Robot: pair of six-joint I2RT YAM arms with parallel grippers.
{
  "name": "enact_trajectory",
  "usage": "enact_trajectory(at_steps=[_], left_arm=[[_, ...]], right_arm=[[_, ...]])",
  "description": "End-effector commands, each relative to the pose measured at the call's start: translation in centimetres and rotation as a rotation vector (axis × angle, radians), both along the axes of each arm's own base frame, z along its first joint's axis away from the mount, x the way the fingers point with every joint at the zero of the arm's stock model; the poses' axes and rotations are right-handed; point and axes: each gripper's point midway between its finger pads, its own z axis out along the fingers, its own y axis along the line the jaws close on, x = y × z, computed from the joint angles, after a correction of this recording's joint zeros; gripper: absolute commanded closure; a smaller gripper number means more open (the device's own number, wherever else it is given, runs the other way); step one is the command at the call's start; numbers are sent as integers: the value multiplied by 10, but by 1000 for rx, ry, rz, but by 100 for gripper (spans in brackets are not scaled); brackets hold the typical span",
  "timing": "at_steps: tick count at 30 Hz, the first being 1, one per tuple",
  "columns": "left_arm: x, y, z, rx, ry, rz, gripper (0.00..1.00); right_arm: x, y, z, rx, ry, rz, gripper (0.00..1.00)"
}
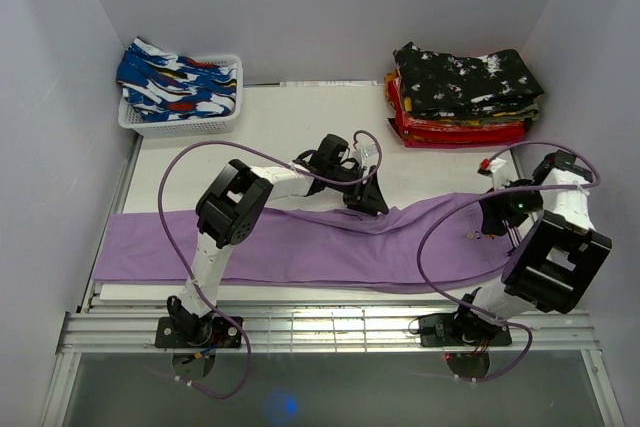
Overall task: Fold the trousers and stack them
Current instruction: Fold the trousers
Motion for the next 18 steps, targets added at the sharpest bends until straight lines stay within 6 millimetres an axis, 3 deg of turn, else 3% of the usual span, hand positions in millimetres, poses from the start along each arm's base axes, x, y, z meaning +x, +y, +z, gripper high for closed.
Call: enact_trajectory(at_steps=[1, 5, 9, 11, 12, 18], left_arm=[[2, -16, 43, -132, -3, -32, 30], [6, -22, 57, -174, 3, -36, 40], [6, -25, 65, -204, 29, -45, 56], [5, -23, 64, -200, 42, -45, 52], [3, -21, 61, -179, 63, -38, 43], [3, 1, 40, 18, 30, 38, 36]], right_arm=[[-31, -16, 13, 19, 69, 38, 33], [-52, -30, 12, -25, 58, 122, 31], [-69, -37, 2, -99, 44, 207, 29], [-68, -41, 0, -130, 24, 240, 27], [-68, -41, 1, -138, 17, 247, 27], [-72, -43, 0, -185, -17, 330, 20]])
